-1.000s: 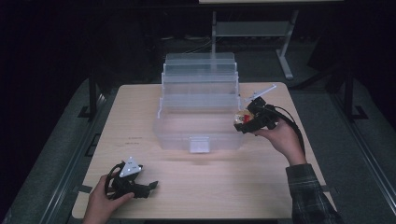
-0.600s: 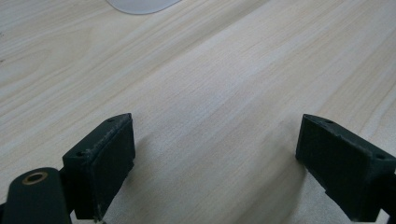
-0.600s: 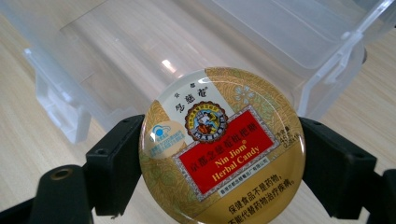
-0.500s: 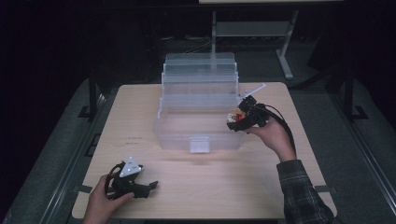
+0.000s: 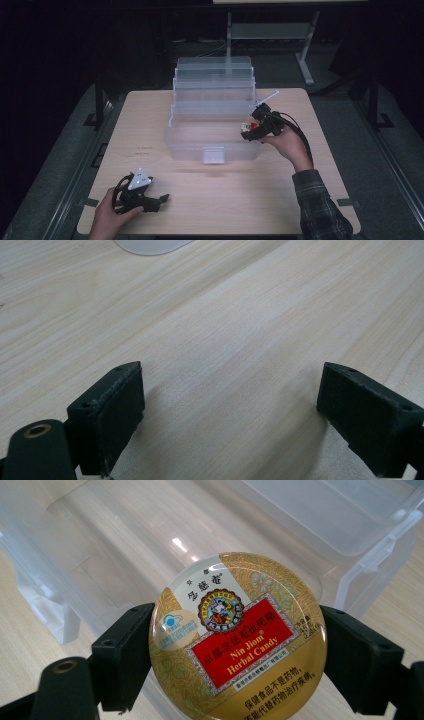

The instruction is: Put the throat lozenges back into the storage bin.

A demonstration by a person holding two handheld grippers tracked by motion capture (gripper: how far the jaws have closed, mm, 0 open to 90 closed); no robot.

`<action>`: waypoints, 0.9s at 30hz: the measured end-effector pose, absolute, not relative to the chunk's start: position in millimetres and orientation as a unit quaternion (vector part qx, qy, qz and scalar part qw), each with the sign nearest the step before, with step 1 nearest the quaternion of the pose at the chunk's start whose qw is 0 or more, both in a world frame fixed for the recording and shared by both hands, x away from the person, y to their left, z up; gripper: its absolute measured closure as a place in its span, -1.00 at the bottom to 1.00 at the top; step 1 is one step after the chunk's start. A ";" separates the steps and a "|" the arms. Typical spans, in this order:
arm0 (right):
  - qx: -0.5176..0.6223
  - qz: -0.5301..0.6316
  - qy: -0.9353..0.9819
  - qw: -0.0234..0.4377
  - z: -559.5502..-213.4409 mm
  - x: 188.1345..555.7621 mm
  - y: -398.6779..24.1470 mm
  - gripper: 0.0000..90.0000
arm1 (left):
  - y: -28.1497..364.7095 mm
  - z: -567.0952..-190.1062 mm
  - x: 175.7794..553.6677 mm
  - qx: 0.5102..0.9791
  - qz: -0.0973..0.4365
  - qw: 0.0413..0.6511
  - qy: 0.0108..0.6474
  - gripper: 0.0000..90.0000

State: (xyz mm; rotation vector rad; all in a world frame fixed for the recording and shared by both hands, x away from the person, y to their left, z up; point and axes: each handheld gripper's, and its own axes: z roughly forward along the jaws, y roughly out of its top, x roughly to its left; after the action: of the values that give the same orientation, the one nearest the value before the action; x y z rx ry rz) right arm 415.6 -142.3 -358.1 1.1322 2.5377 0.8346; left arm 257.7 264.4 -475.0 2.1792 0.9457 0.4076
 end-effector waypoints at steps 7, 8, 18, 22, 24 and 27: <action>0.388 0.285 0.868 0.120 -359.8 416.4 -143.3 -0.58 | 264.4 -474.9 257.7 0.845 0.158 0.357 0.366 -0.76; 0.388 0.285 0.868 0.120 -359.8 416.4 -143.3 -0.58 | 264.4 -474.9 257.7 0.845 0.158 0.357 0.366 -0.76; 0.388 0.288 0.867 0.123 -357.4 414.8 -145.3 -0.58 | 264.5 -474.9 257.7 0.845 0.158 0.357 0.366 -0.76; 0.389 0.289 0.866 0.124 -355.1 412.6 -146.9 -0.58 | 264.5 -474.9 257.7 0.845 0.158 0.357 0.366 -0.76; 0.389 0.290 0.865 0.126 -353.5 411.0 -148.6 -0.58 | 264.4 -474.9 257.7 0.845 0.158 0.357 0.366 -0.76; 0.390 0.292 0.864 0.128 -350.2 407.2 -154.5 -0.58 | 264.4 -475.0 257.7 0.844 0.158 0.358 0.366 -0.76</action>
State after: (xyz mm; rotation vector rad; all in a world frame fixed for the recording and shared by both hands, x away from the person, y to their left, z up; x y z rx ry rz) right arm 407.2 -154.5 -350.2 1.1342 2.5133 0.8496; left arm 257.7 264.4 -475.0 2.1791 0.9456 0.4074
